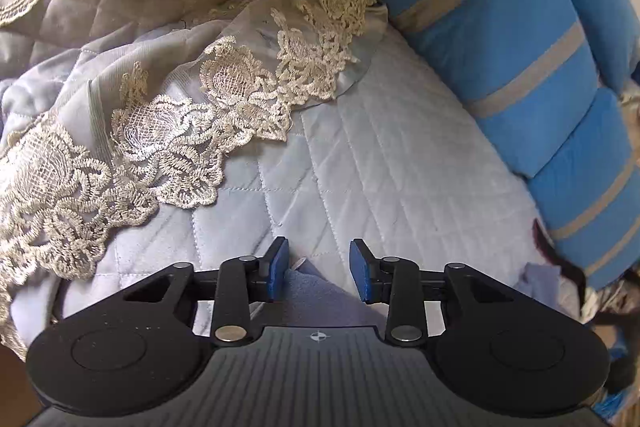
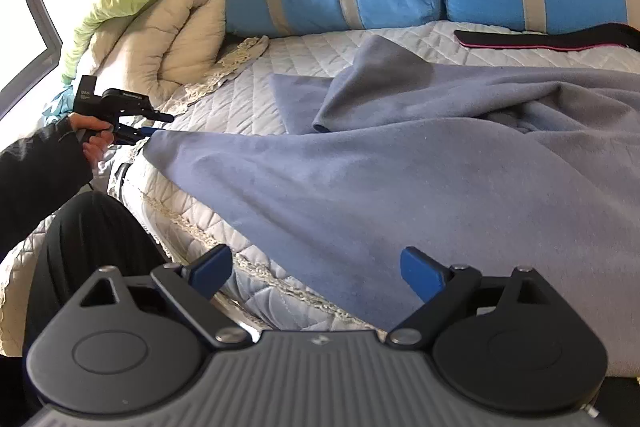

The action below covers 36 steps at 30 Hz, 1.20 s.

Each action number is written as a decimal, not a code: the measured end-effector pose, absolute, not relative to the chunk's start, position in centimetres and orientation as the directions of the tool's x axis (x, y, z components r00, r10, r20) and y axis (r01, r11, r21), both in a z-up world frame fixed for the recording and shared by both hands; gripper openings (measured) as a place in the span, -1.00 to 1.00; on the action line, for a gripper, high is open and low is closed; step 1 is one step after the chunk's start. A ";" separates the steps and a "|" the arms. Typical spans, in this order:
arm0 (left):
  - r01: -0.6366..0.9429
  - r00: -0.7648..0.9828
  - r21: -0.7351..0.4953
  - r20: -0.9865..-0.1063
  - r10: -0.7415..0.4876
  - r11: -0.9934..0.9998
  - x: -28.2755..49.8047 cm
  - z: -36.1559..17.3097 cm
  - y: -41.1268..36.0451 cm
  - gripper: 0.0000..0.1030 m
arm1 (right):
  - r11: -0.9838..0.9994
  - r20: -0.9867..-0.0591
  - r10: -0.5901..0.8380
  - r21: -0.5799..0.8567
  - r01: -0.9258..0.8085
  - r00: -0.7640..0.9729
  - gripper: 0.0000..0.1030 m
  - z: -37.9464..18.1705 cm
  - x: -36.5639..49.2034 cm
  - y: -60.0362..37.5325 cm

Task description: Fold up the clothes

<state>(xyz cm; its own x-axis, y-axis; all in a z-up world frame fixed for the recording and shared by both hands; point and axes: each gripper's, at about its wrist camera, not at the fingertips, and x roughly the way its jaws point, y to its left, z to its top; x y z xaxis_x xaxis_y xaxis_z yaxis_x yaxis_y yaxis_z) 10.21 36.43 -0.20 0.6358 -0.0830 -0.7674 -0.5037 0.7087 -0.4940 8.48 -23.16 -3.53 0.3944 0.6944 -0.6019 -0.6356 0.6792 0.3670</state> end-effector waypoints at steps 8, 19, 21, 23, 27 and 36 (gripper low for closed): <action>-0.471 0.681 -0.513 -0.729 -0.074 0.718 9.7 1.2 36.9 -0.95 | 0.679 -0.602 0.695 0.370 -0.634 0.394 0.88 -3.7 8.4 -23.0; -0.403 0.759 -0.537 -0.648 -0.057 0.742 10.1 2.6 37.5 -0.84 | 0.671 -0.601 0.703 0.385 -0.634 0.380 0.89 -4.1 7.8 -22.2; -0.419 0.733 -0.512 -0.678 -0.054 0.749 9.5 2.1 37.1 -0.50 | 0.663 -0.602 0.707 0.383 -0.643 0.371 0.90 -4.1 7.6 -21.8; -0.444 0.709 -0.482 -0.704 -0.032 0.755 8.6 1.6 36.7 -0.41 | 0.657 -0.605 0.708 0.378 -0.652 0.363 0.90 -4.2 7.5 -21.4; -0.474 0.683 -0.500 -0.728 -0.055 0.725 6.9 0.8 36.7 -0.41 | 0.648 -0.609 0.710 0.372 -0.665 0.352 0.90 -4.1 7.5 -20.6; -0.418 0.643 -0.435 -0.762 -0.078 0.798 4.6 0.6 35.5 -0.96 | 0.640 -0.614 0.712 0.367 -0.675 0.341 0.91 -4.0 7.1 -19.5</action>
